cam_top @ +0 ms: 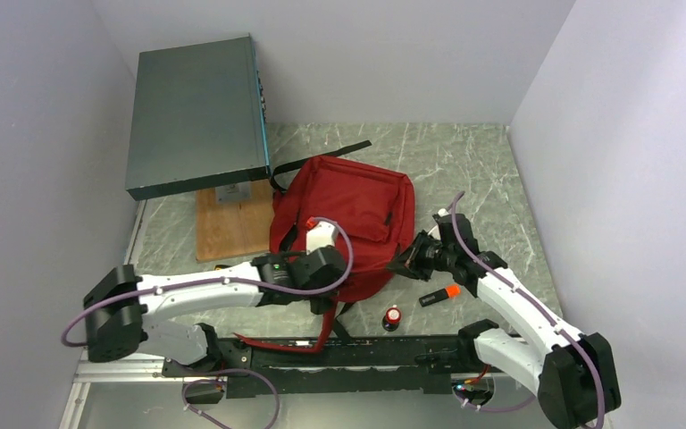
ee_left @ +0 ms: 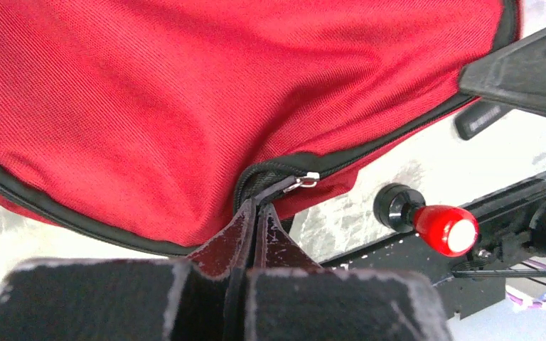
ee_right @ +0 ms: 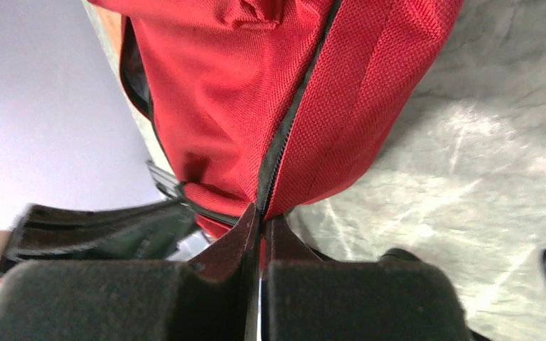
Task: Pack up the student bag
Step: Zip the student bag at the center of the board.
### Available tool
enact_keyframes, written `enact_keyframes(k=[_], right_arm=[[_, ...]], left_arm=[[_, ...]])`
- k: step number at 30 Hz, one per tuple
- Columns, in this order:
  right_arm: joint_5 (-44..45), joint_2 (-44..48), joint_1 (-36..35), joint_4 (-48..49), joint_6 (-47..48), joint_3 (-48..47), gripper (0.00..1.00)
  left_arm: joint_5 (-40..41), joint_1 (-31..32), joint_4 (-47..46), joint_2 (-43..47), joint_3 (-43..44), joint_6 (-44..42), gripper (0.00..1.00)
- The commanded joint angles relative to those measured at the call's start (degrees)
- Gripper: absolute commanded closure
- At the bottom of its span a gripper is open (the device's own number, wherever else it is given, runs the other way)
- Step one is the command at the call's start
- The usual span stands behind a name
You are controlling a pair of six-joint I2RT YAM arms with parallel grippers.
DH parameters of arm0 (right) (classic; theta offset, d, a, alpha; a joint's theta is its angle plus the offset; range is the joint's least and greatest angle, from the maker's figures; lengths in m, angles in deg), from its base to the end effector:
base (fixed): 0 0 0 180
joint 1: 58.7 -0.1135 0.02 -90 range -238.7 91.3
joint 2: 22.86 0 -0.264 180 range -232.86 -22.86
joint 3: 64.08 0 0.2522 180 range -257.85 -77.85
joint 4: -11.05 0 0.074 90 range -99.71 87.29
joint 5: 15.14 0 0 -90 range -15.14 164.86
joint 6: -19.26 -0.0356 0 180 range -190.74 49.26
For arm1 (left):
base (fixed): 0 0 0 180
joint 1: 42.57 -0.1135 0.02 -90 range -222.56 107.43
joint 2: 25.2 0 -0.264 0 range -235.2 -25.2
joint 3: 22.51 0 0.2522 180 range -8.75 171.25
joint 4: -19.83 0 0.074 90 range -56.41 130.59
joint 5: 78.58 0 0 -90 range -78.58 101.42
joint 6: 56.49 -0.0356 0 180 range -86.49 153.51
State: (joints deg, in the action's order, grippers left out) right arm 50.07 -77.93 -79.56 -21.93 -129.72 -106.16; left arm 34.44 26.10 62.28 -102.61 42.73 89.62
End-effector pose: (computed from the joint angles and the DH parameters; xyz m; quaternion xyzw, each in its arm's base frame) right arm 0.1708 0.0811 0.1968 0.2196 0.8821 0.3876 0.1531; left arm 0.1115 -0.2472 0.2309 0.0418 0.9346 -0.1757 0.3065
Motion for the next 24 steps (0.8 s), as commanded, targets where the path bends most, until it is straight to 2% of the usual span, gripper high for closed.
enact_keyframes(k=[1,5,8,9,11,12,13,15,17,21,23,24], right_arm=[[6.96,0.55,5.75,-3.96,16.61,-3.17,1.0],[9.49,-3.46,5.85,-11.6,28.11,-9.55,1.0],[9.86,-3.91,5.86,-14.06,32.35,-13.06,1.0],[8.69,-3.96,5.85,-14.36,33.38,-13.89,0.96],[6.52,-3.91,5.56,-17.2,35.34,-15.73,0.71],[6.36,-3.28,4.89,-18.37,36.16,-16.8,0.53],[7.16,-2.3,3.72,-19.66,36.94,-17.73,0.46],[8.7,-0.38,0.2,-21.47,38.53,-19.79,0.4],[7.8,1.51,-4.02,-20.87,39.25,-20.51,0.38],[4.25,3.2,-13.57,-13.82,32.85,-17.16,0.41],[4.98,3.25,-14.37,-10.72,22.6,-14.81,0.42],[5.76,3.48,-14.38,-9.83,13.99,-13.06,0.43]], left_arm=[[0.56,-4.07,6.94,7.45,-5.46,-12.41,1.0],[-3.52,-5.27,2.59,9.38,-3.45,-21.5,1.0],[-12.59,-5.28,-1.65,10.81,-0.19,-28.56,1.0],[-15.26,-5.29,-2.88,11.5,0.71,-29.32,1.0],[-19.84,-5.29,-5.22,12.82,2.1,-29.48,1.0],[-21.92,-5.29,-6.38,13.23,2.91,-29.74,1.0],[-23.26,-5.29,-6.49,13.31,3.87,-29.65,1.0],[-25.03,-5.29,-5.77,13.21,5.63,-29.53,1.0],[-25.51,-5.29,-4.48,12.93,6.94,-29.64,1.0],[-26.26,-5.29,-4.03,12.85,7.21,-30.89,1.0],[-27.72,-5.29,-4.93,12.47,7.11,-31.56,1.0],[-28.1,-5.29,-4.95,12.01,7.6,-31.7,1.0]])
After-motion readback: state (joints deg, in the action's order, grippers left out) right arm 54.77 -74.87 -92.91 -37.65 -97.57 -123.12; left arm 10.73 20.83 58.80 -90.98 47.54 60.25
